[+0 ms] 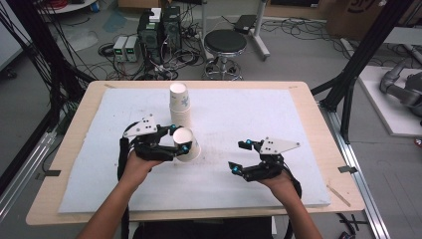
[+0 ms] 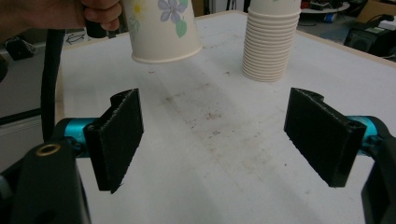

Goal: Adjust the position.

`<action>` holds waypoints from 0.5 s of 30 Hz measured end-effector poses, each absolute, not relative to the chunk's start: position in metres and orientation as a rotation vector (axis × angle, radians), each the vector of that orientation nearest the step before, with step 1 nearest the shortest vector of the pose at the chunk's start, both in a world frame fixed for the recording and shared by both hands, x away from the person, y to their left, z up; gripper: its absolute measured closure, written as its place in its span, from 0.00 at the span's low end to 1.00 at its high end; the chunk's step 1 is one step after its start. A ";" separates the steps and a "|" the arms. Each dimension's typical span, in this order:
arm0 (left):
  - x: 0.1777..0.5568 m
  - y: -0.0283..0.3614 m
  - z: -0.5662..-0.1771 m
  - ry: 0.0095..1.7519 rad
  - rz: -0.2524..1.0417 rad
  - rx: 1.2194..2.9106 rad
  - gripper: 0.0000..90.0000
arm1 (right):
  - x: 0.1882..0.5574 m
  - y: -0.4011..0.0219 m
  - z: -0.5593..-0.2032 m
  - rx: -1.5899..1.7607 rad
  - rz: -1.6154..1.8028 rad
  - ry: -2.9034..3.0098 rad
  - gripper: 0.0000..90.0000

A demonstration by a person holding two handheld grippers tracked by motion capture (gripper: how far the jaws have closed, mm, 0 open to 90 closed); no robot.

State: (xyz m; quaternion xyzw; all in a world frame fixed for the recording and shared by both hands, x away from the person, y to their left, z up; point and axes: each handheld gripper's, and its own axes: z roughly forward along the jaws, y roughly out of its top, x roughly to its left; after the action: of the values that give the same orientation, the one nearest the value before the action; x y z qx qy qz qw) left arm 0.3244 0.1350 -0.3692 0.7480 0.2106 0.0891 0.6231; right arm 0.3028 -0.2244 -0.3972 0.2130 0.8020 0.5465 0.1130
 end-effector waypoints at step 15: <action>0.321 0.110 -0.376 0.402 0.115 1.750 0.39 | 0.300 -0.208 -0.402 0.561 1.625 2.401 0.22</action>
State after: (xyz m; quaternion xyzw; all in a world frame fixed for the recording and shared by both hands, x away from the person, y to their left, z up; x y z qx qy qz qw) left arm 0.3206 0.1100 -0.3755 0.7618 0.1751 0.0500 0.6217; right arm 0.3004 -0.2082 -0.4016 0.1890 0.8095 0.5479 0.0942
